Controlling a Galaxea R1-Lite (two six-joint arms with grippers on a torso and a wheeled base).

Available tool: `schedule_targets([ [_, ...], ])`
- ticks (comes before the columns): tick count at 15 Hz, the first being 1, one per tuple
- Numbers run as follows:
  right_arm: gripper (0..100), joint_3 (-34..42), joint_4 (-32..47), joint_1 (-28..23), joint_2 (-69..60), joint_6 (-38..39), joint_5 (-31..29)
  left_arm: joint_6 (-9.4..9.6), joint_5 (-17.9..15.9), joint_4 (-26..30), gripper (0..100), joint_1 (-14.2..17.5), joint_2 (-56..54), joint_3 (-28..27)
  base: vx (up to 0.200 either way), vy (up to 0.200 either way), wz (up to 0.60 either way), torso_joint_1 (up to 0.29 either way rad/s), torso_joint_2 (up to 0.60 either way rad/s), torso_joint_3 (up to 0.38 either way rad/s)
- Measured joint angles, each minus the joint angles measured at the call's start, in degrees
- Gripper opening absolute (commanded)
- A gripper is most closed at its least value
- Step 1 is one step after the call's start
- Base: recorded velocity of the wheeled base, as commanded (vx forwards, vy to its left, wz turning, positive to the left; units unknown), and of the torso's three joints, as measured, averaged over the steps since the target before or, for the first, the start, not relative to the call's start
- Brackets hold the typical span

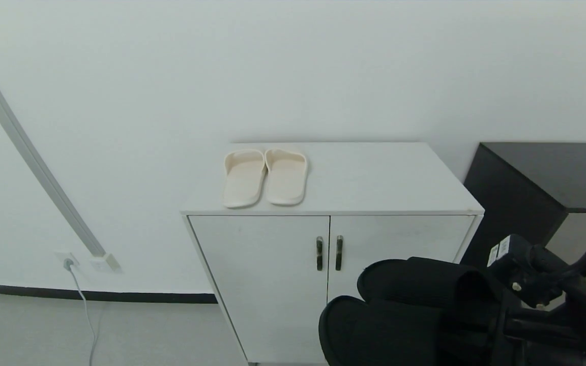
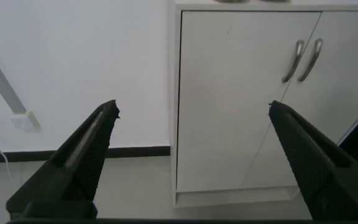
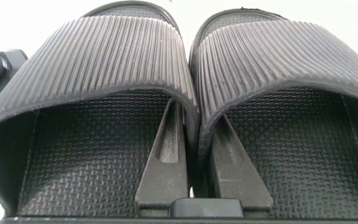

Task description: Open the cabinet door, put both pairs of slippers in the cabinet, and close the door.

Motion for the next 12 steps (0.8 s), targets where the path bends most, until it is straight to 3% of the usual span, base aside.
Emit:
schedule_targets([
  [12,0,1.29,-0.85,0.93,2.16,-0.83,0.0,0.09,-0.06,0.02,100,-0.05,0.0,-0.07,0.0,0.0,0.0,-0.185,0.51,0.321],
])
